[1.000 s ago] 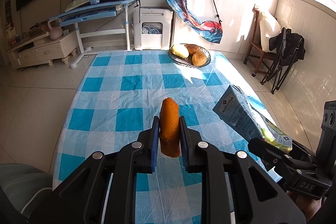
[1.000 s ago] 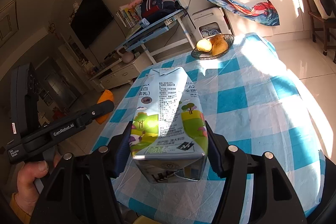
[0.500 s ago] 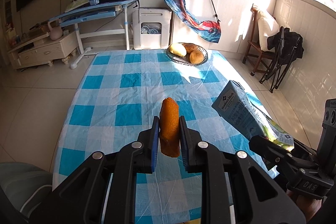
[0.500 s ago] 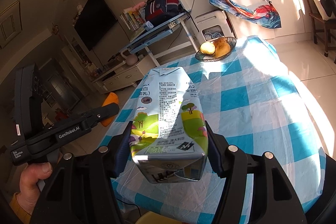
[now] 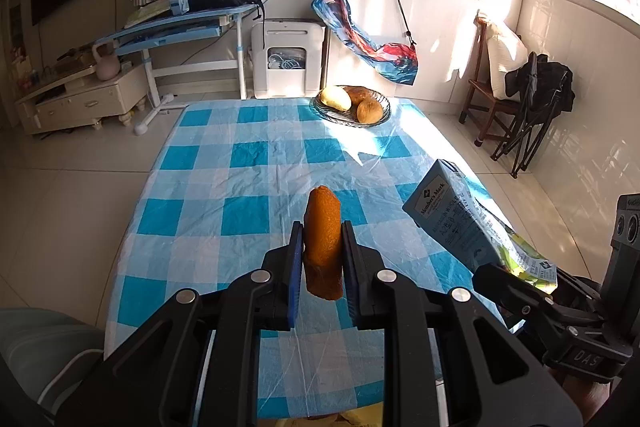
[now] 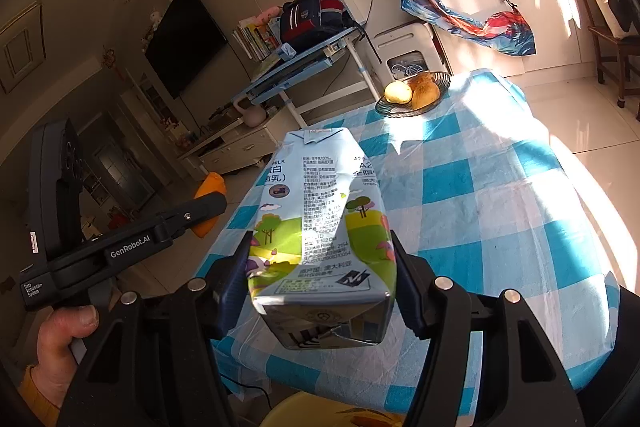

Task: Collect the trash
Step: 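Lift the carton and peel off the table and carry them toward the basin, then hold the carton and peel above the yellow basin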

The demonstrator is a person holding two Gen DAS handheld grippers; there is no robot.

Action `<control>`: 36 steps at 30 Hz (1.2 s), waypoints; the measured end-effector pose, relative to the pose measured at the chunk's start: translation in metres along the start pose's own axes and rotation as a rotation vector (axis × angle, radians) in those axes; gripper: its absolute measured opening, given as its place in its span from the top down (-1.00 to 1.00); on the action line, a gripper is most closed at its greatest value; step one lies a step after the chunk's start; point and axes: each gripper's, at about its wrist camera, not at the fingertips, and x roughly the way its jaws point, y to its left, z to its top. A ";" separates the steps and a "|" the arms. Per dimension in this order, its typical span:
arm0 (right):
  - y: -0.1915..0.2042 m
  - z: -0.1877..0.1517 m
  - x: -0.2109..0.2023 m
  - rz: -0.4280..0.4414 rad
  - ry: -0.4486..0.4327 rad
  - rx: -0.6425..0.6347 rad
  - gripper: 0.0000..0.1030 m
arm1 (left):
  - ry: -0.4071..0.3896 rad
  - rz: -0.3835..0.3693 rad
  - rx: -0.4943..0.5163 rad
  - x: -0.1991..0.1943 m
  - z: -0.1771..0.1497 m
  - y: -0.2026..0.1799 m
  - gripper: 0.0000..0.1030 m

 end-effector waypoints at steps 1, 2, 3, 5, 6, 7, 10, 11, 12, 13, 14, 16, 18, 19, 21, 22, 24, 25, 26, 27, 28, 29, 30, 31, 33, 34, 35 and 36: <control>0.000 0.000 -0.001 0.000 -0.001 0.000 -0.18 | -0.001 0.000 0.000 -0.001 0.002 0.000 0.65; 0.001 -0.001 -0.003 0.000 -0.002 -0.001 -0.18 | -0.002 0.000 0.000 -0.002 0.001 0.000 0.65; 0.002 -0.002 -0.004 0.000 -0.003 -0.001 -0.18 | -0.003 0.001 0.000 -0.004 0.001 0.000 0.65; 0.002 -0.003 -0.006 0.001 -0.004 -0.001 -0.18 | -0.005 0.001 0.000 -0.007 0.000 0.000 0.65; 0.002 -0.003 -0.006 0.001 -0.004 -0.001 -0.18 | -0.005 0.001 0.000 -0.007 0.000 0.000 0.65; 0.002 -0.003 -0.006 0.001 -0.004 -0.002 -0.18 | -0.006 0.001 0.000 -0.007 0.000 0.000 0.65; 0.002 -0.003 -0.006 0.001 -0.003 -0.002 -0.18 | -0.005 0.001 0.000 -0.007 0.000 0.000 0.65; 0.002 -0.003 -0.006 0.001 -0.002 -0.002 -0.18 | -0.005 0.001 0.000 -0.007 0.000 0.000 0.65; 0.003 -0.003 -0.007 0.001 -0.002 -0.002 -0.18 | -0.005 0.001 0.000 -0.007 0.000 0.000 0.65; 0.003 -0.004 -0.008 0.002 -0.001 -0.002 -0.18 | -0.005 0.001 0.000 -0.008 0.000 0.000 0.65; 0.004 -0.004 -0.009 0.003 -0.001 -0.004 -0.18 | -0.005 0.001 0.001 -0.007 0.000 0.000 0.65; 0.006 -0.005 -0.011 0.004 -0.001 -0.007 -0.18 | -0.005 0.001 0.000 -0.007 0.000 0.000 0.65; 0.006 -0.007 -0.013 0.005 -0.001 -0.008 -0.18 | -0.005 0.001 0.001 -0.008 -0.001 0.000 0.65; 0.007 -0.007 -0.013 0.005 0.000 -0.008 -0.18 | -0.005 0.001 0.001 -0.007 -0.001 -0.001 0.65; 0.008 -0.007 -0.014 0.005 0.000 -0.008 -0.18 | -0.005 0.001 0.001 -0.008 -0.001 -0.001 0.65; 0.008 -0.008 -0.014 0.005 -0.001 -0.008 -0.18 | -0.005 0.001 0.001 -0.007 -0.001 -0.001 0.65; 0.008 -0.008 -0.014 0.005 -0.001 -0.009 -0.18 | -0.005 0.001 0.002 -0.009 -0.001 0.000 0.65; 0.008 -0.008 -0.014 0.005 -0.001 -0.009 -0.18 | -0.006 0.001 0.003 -0.010 -0.002 0.000 0.65; 0.008 -0.008 -0.014 0.005 -0.001 -0.009 -0.18 | -0.006 0.001 0.002 -0.010 -0.002 0.000 0.65; 0.008 -0.008 -0.014 0.004 -0.001 -0.009 -0.18 | -0.006 0.001 0.002 -0.010 -0.002 0.000 0.65; 0.008 -0.008 -0.014 0.004 -0.001 -0.009 -0.18 | -0.007 0.001 0.003 -0.011 -0.002 0.000 0.65; 0.008 -0.008 -0.015 0.004 -0.001 -0.009 -0.18 | -0.007 0.000 0.003 -0.012 -0.002 0.000 0.65; 0.008 -0.008 -0.014 0.004 0.000 -0.008 -0.18 | -0.008 0.000 0.003 -0.012 -0.003 0.000 0.65; 0.008 -0.008 -0.014 0.004 0.000 -0.008 -0.18 | -0.007 0.001 0.002 -0.011 -0.002 -0.001 0.65; 0.009 -0.009 -0.015 0.004 0.000 -0.009 -0.18 | -0.007 0.001 0.003 -0.011 -0.003 -0.001 0.65; 0.008 -0.009 -0.015 0.004 -0.001 -0.009 -0.19 | -0.006 0.001 0.003 -0.011 -0.003 -0.001 0.65; 0.008 -0.009 -0.015 0.005 -0.001 -0.010 -0.18 | -0.006 0.001 0.003 -0.012 -0.003 0.000 0.65; 0.008 -0.009 -0.015 0.004 0.000 -0.009 -0.18 | -0.006 0.001 0.003 -0.011 -0.003 -0.001 0.65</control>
